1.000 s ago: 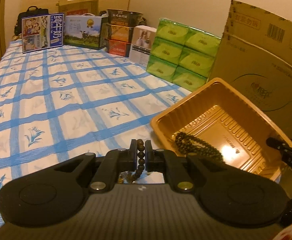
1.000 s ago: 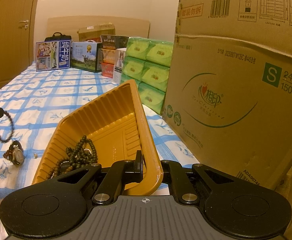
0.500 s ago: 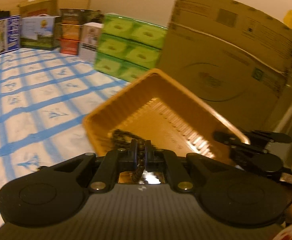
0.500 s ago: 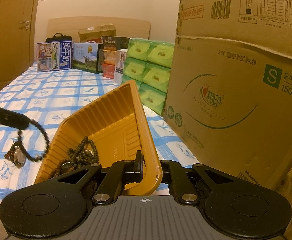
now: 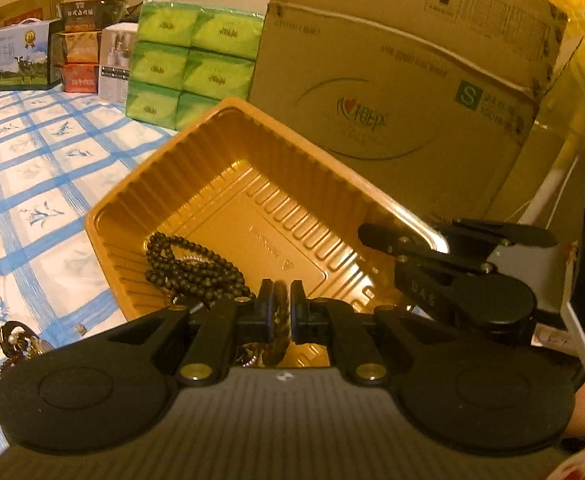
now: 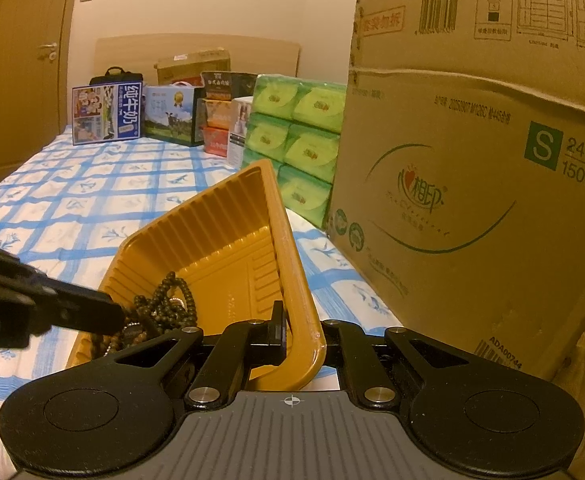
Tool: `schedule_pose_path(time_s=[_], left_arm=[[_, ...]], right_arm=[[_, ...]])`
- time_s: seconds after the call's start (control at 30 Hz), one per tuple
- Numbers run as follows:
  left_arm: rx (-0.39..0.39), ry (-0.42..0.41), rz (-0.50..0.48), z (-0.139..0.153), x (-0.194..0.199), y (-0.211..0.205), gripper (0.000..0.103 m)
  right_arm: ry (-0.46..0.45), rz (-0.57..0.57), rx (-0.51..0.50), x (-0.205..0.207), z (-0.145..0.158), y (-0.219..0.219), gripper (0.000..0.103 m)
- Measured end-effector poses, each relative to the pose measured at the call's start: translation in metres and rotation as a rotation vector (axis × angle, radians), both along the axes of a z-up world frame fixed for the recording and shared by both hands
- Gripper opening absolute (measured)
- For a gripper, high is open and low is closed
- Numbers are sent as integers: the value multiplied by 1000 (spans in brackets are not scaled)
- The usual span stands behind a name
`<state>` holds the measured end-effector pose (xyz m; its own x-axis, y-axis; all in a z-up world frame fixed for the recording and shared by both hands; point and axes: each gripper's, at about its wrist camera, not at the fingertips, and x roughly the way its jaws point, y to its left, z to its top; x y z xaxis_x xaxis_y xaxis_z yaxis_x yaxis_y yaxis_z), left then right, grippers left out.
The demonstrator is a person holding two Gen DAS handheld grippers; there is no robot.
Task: Organize jewelry
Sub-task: 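Carry the bracelet with the left tool over the orange tray, then open the left tool to drop the bracelet into the tray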
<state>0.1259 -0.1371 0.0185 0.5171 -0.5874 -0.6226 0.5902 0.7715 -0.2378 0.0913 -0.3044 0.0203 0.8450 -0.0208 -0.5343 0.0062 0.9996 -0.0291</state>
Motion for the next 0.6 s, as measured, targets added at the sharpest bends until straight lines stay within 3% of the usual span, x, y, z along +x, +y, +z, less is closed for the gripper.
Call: schedule_pose_path(time_s=[0.07, 0.27, 0.6], left_arm=[[1, 5, 2, -1, 0, 1, 14], [14, -3, 67, -2, 1, 23, 14], [95, -4, 267, -17, 5, 90, 14]], right_arm=[[1, 0, 2, 0, 0, 0, 6], [2, -2, 3, 1, 0, -1, 6], [5, -2, -1, 1, -2, -2, 6]])
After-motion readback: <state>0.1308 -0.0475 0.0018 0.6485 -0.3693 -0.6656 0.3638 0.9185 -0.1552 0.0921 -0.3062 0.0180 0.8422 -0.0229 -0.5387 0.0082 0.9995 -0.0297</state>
